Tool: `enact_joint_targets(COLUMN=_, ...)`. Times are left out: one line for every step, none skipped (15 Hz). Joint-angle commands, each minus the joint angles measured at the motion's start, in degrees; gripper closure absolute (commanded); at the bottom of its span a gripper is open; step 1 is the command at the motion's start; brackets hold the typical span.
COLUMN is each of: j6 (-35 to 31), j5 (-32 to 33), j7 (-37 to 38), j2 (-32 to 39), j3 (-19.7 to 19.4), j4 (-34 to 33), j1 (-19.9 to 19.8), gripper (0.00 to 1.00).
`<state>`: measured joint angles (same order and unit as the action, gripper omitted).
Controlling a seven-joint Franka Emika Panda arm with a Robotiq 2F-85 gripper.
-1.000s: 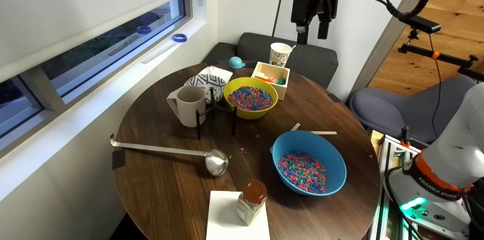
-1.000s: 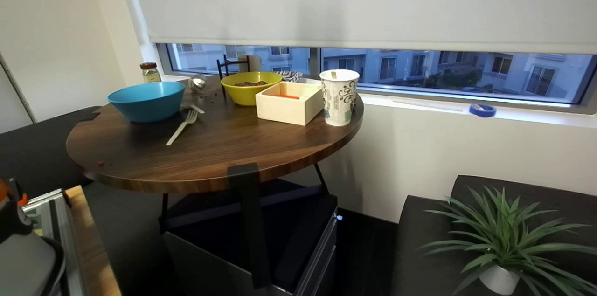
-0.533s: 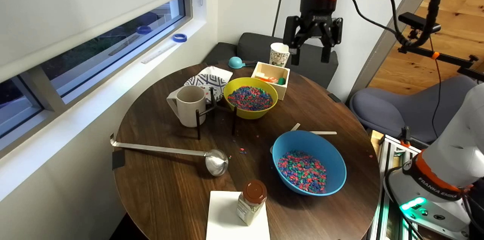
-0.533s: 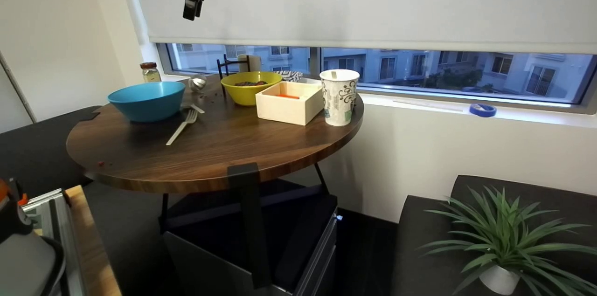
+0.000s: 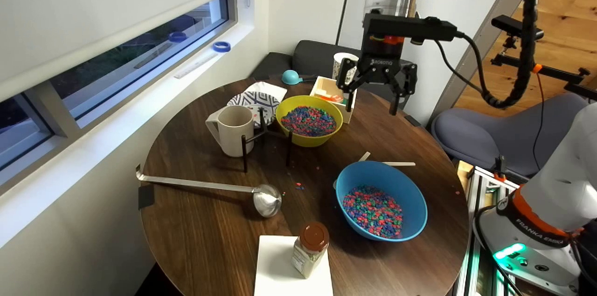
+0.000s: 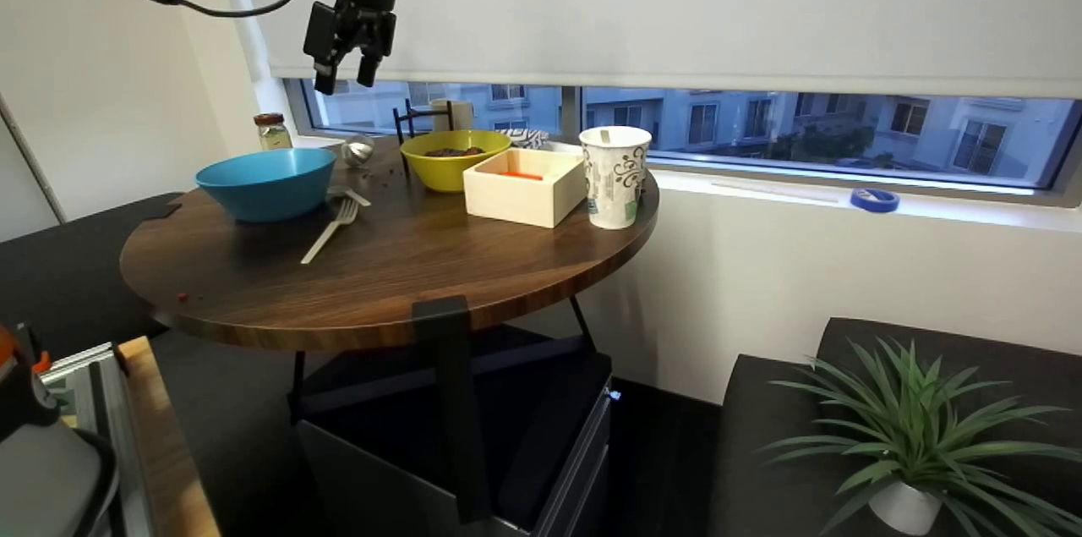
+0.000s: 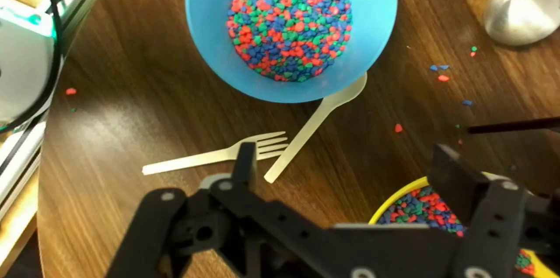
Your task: Pick up a spoon from the table and place it in the styrofoam cup at the front edge of the table
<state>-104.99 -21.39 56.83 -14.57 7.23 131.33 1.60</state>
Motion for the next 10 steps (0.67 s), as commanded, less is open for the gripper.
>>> enact_joint_targets(j6=-10.3, j5=-4.3, j7=8.46, j2=-1.0, j3=1.5, j4=5.17, j1=0.7, gripper=0.0)
enact_joint_targets(j6=-16.14, j5=-4.66, j7=8.04, j2=-1.93, j3=1.99, j4=6.87, j1=1.28, gripper=0.0)
enact_joint_targets(j6=-9.86, j5=-2.37, j7=5.89, j2=0.07, j3=0.75, j4=3.43, j1=1.08, gripper=0.0)
enact_joint_targets(j6=-13.16, j5=-2.67, j7=6.5, j2=0.01, j3=1.05, j4=4.42, j1=1.38, gripper=0.0)
enact_joint_targets(j6=-14.57, j5=-2.79, j7=6.96, j2=-0.03, j3=1.22, j4=4.93, j1=1.55, gripper=0.0)
enact_joint_targets(j6=-15.03, j5=-2.84, j7=7.21, j2=-0.14, j3=1.29, j4=5.19, j1=1.61, gripper=0.0)
enact_joint_targets(j6=-15.04, j5=-2.89, j7=7.3, j2=-0.25, j3=1.29, j4=5.23, j1=1.6, gripper=0.0)
enact_joint_targets(j6=-15.04, j5=-2.93, j7=7.33, j2=-0.36, j3=1.29, j4=5.23, j1=1.59, gripper=0.0)
enact_joint_targets(j6=-15.04, j5=-2.96, j7=7.35, j2=-0.46, j3=1.29, j4=5.23, j1=1.59, gripper=0.0)
enact_joint_targets(j6=-13.95, j5=-3.72, j7=6.45, j2=-0.1, j3=0.88, j4=5.06, j1=1.71, gripper=0.0)
